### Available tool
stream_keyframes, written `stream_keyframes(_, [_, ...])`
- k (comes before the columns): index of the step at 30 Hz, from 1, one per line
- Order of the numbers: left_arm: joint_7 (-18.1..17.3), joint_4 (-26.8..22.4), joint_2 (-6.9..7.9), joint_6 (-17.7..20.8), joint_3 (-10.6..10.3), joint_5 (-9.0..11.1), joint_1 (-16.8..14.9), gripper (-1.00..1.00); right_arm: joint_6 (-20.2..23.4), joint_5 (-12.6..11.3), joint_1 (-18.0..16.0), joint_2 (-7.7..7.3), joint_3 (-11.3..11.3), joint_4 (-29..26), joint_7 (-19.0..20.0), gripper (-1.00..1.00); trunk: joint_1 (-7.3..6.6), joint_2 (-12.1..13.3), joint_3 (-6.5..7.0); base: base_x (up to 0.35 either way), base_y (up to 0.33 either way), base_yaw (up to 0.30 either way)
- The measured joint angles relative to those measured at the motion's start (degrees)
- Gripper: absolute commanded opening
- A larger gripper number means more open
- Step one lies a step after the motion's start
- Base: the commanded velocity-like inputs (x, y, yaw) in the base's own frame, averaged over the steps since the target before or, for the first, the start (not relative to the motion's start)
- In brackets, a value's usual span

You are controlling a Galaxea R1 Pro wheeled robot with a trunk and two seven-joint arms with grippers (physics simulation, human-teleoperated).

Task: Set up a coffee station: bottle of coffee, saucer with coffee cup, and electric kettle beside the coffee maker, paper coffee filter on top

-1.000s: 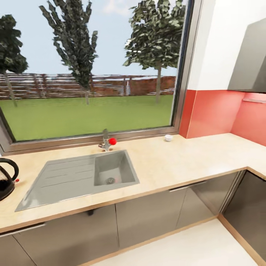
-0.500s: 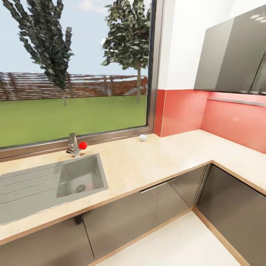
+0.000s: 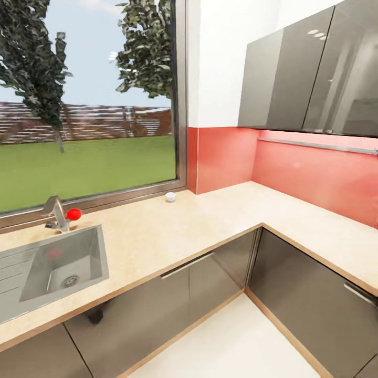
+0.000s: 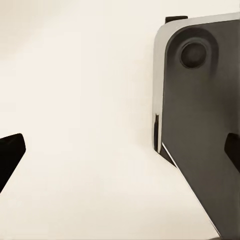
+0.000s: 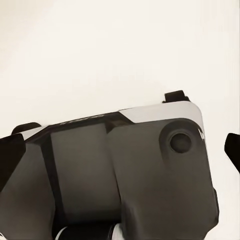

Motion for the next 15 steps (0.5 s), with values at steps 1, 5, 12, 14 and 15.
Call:
stream_keyframes(1, [0.0, 0.0, 0.0, 0.0, 0.0, 0.0, 0.0, 1.0, 0.0, 0.0, 0.0, 0.01, 0.0, 0.0, 0.0, 1.0, 0.0, 0.0, 0.0, 0.004, -0.289, -0.029])
stream_keyframes(5, [0.0, 0.0, -0.02, 0.0, 0.0, 0.0, 0.0, 1.0, 0.0, 0.0, 0.0, 0.03, 0.0, 0.0, -0.1, 1.0, 0.0, 0.0, 0.0, 0.001, -0.289, -0.004])
stream_keyframes(12, [0.0, 0.0, -0.02, 0.0, 0.0, 0.0, 0.0, 1.0, 0.0, 0.0, 0.0, 0.08, 0.0, 0.0, -0.2, 1.0, 0.0, 0.0, 0.0, 0.0, -0.289, 0.0])
stream_keyframes(14, [0.0, 0.0, -0.02, 0.0, 0.0, 0.0, 0.0, 1.0, 0.0, 0.1, 0.0, 0.12, 0.0, 0.0, -0.2, 1.0, 0.0, 0.0, 0.0, 0.0, -0.289, 0.006])
stream_keyframes(15, [0.0, 0.0, -0.02, 0.0, 0.0, 0.0, 0.0, 1.0, 0.0, 0.1, 0.0, 0.15, 0.0, 0.0, -0.3, 1.0, 0.0, 0.0, 0.0, 0.0, -0.289, 0.042])
